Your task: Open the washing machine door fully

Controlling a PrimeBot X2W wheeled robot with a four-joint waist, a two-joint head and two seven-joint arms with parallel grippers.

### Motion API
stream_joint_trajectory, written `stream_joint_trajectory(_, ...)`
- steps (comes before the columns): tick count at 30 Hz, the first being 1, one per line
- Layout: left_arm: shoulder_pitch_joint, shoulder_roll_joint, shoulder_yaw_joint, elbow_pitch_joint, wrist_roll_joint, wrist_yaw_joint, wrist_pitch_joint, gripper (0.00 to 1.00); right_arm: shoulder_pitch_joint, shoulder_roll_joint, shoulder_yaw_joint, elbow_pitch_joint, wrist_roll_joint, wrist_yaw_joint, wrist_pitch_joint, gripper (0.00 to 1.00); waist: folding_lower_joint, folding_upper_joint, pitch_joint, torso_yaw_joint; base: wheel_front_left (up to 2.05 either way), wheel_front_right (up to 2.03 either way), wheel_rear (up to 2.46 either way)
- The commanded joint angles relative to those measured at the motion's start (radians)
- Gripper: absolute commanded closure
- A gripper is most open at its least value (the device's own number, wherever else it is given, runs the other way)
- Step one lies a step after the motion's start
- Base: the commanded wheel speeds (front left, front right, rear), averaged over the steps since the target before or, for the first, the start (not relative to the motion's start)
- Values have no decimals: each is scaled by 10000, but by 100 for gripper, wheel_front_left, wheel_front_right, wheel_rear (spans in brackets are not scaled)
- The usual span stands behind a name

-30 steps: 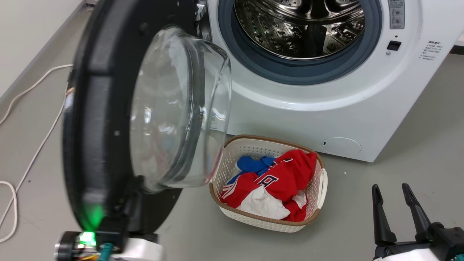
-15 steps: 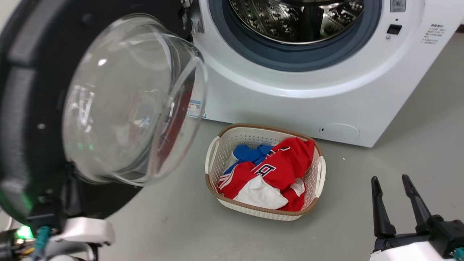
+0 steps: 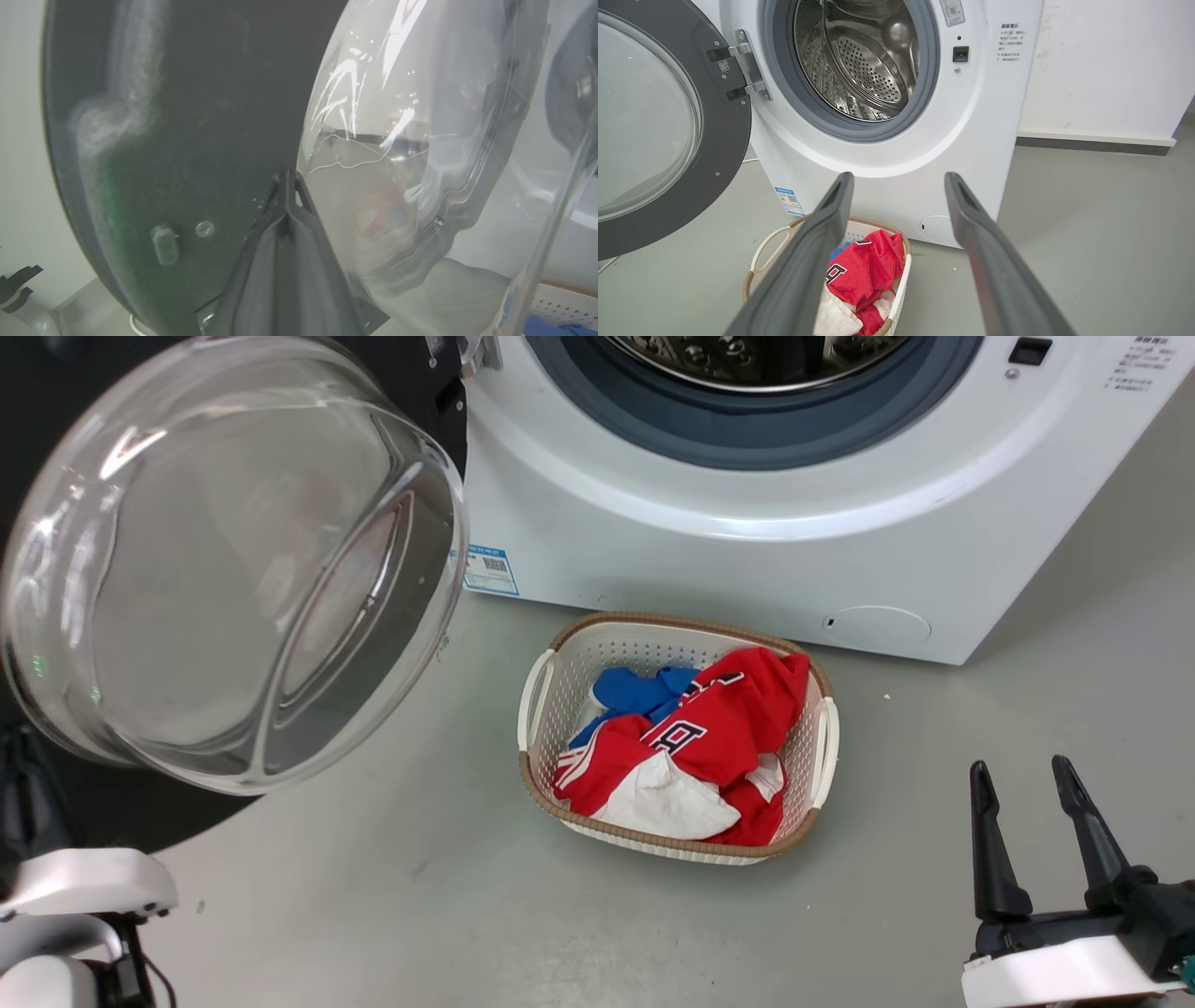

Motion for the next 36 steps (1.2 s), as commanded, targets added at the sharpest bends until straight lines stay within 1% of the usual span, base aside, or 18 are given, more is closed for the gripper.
stream_joint_trajectory(1,-172,115,205,151,-52,-22,-4,100,-191,18,-25,-40,-85,-2,-21,0,-1,0,85,-4,0,0,0)
stream_joint_trajectory(6,-609,194,767,671,-79,-217,-5,100,-293,19,-55,-77,-160,-2,-21,0,-1,0,323,10,0,0,0)
stream_joint_trajectory(13,-1290,258,1257,1428,77,-562,-5,100,-491,19,-14,-104,-282,-2,-21,0,-1,0,604,-27,0,0,0)
stream_joint_trajectory(18,-1592,243,1626,1863,173,-656,-5,100,-548,19,-26,-75,-315,-2,-21,0,-1,0,668,-87,0,0,0)
stream_joint_trajectory(22,-1654,112,1842,2085,273,-738,-5,100,-515,19,-69,-30,-289,-2,-21,0,-1,0,610,-109,0,0,0)
stream_joint_trajectory(29,-1323,-104,2025,1966,611,-867,-11,100,-298,19,-67,74,-116,-2,-21,0,-1,0,171,-126,0,0,0)
stream_joint_trajectory(36,-657,-430,1915,1069,1117,-1055,-13,100,-23,19,-18,191,128,-2,-21,0,-1,0,-574,-84,0,0,0)
